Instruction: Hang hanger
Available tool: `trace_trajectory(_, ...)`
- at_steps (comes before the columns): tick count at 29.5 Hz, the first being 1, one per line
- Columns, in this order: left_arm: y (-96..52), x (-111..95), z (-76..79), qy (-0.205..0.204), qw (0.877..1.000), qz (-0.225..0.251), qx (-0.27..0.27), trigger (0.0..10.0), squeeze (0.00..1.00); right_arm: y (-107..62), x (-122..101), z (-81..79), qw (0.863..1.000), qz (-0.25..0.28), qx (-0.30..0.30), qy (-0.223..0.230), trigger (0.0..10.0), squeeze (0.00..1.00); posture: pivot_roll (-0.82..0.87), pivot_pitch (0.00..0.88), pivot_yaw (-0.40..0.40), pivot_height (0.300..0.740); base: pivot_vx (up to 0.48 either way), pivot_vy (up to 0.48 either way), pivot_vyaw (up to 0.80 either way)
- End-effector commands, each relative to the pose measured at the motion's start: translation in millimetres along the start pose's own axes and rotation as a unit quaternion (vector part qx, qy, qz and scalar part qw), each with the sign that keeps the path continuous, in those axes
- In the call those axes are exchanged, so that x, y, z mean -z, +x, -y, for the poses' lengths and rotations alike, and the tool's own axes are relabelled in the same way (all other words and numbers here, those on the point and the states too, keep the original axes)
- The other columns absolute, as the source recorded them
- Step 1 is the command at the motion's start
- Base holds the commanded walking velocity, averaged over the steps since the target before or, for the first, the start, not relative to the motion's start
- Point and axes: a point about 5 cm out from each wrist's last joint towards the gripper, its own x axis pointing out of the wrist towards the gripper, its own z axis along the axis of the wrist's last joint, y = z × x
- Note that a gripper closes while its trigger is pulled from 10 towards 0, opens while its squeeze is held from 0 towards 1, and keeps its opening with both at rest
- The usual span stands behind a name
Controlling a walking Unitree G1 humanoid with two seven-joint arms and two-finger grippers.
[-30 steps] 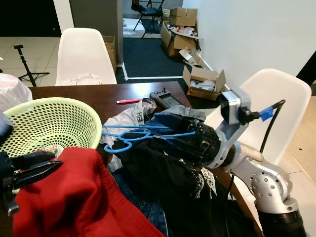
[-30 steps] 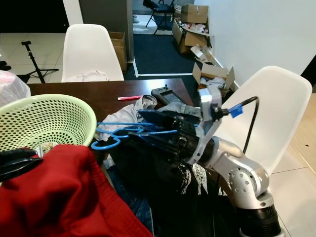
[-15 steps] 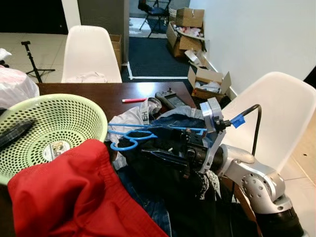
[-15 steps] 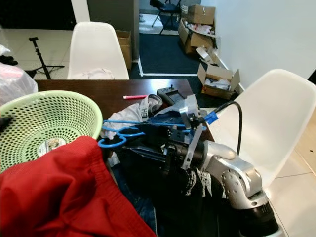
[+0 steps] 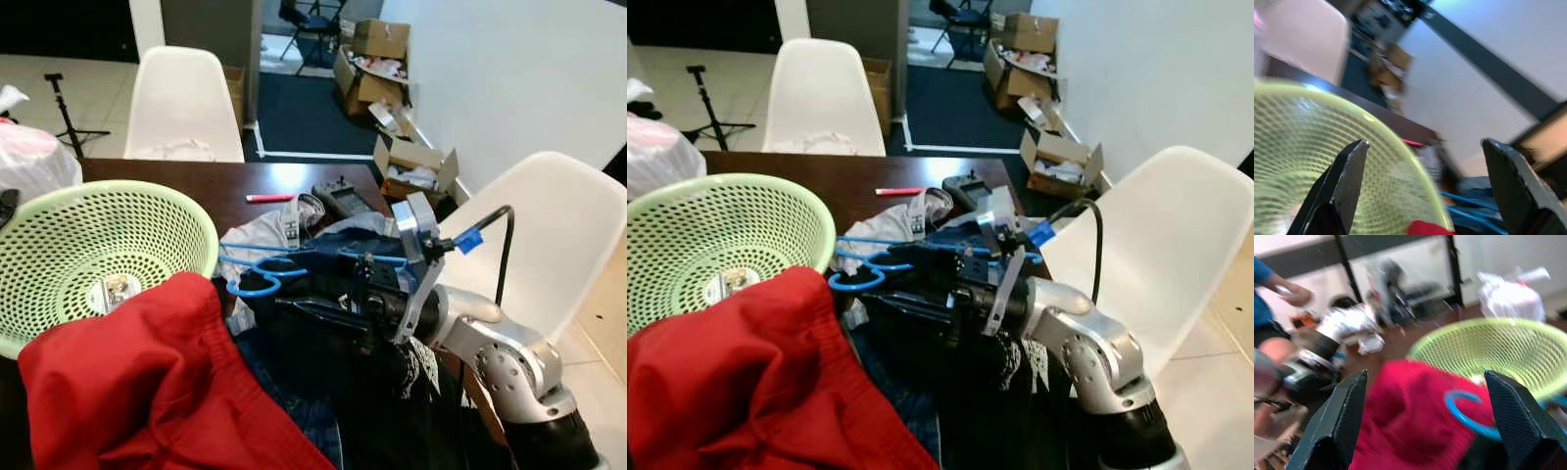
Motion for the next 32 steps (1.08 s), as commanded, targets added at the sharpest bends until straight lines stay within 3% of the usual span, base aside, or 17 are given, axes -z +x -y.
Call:
trace_trajectory(1,2.4,8.2,-3.3,-0.016,1.000,-0.007,0.014,10.0,0.00,-2.3,-4.3,-4.4,1.000,0.010,-0.008,-0.001,10.0,0.00,0.18,0.085,-0.140,0.740,0.000,0.000,0.00)
trace_trajectory(6,9.6,22.3,-16.1,-0.064,0.995,-0.061,0.039,10.0,0.00,-2.3,-8.2,-11.1,1.000,0.023,-0.015,-0.001,10.0,0.00,0.16,0.087,-0.135,0.740,0.000,0.000,0.00)
trace_trajectory(7,12.8,26.6,-20.4,-0.081,0.991,-0.096,0.036,10.0,0.00,-2.5,-8.0,-12.7,1.000,0.022,-0.015,-0.002,10.0,0.00,0.15,0.087,-0.130,0.740,0.000,0.000,0.00)
trace_trajectory(9,12.8,26.6,-20.4,-0.081,0.991,-0.096,0.036,10.0,0.00,-2.5,-8.0,-12.7,1.000,0.022,-0.015,-0.002,10.0,0.00,0.15,0.087,-0.130,0.740,0.000,0.000,0.00)
trace_trajectory(11,17.7,31.3,-31.5,-0.103,0.983,-0.155,0.011,10.0,0.00,-3.3,-8.2,-14.1,1.000,0.021,-0.011,-0.006,10.0,0.00,0.15,0.086,-0.125,0.740,0.000,0.000,0.00)
trace_trajectory(18,24.2,37.4,-45.3,-0.094,0.966,-0.241,0.003,10.0,0.00,-4.9,-9.3,-16.3,1.000,0.019,-0.005,-0.008,10.0,0.00,0.14,0.082,-0.117,0.740,0.000,0.000,0.00)
trace_trajectory(22,29.8,36.0,-43.6,-0.098,0.962,-0.254,0.021,10.0,0.00,-5.3,-10.2,-17.3,1.000,0.020,-0.002,-0.010,10.0,0.00,0.13,0.079,-0.112,0.740,0.000,0.000,0.00)
trace_trajectory(25,38.7,36.3,-35.2,-0.106,0.952,-0.278,0.074,10.0,0.00,-6.7,-12.0,-19.3,1.000,0.019,0.006,-0.015,10.0,0.00,0.11,0.076,-0.102,0.740,0.000,0.000,0.00)
trace_trajectory(30,48.2,37.2,-29.5,-0.121,0.944,-0.290,0.102,10.0,0.00,-8.4,-13.3,-21.3,1.000,0.017,0.012,-0.019,10.0,0.00,0.09,0.075,-0.096,0.740,0.000,0.000,0.00)
trace_trajectory(32,50.1,44.5,-28.8,-0.126,0.935,-0.314,0.106,10.0,0.00,-9.7,-14.3,-22.9,0.999,0.015,0.017,-0.022,10.0,0.00,0.07,0.078,-0.089,0.740,0.000,0.000,0.00)
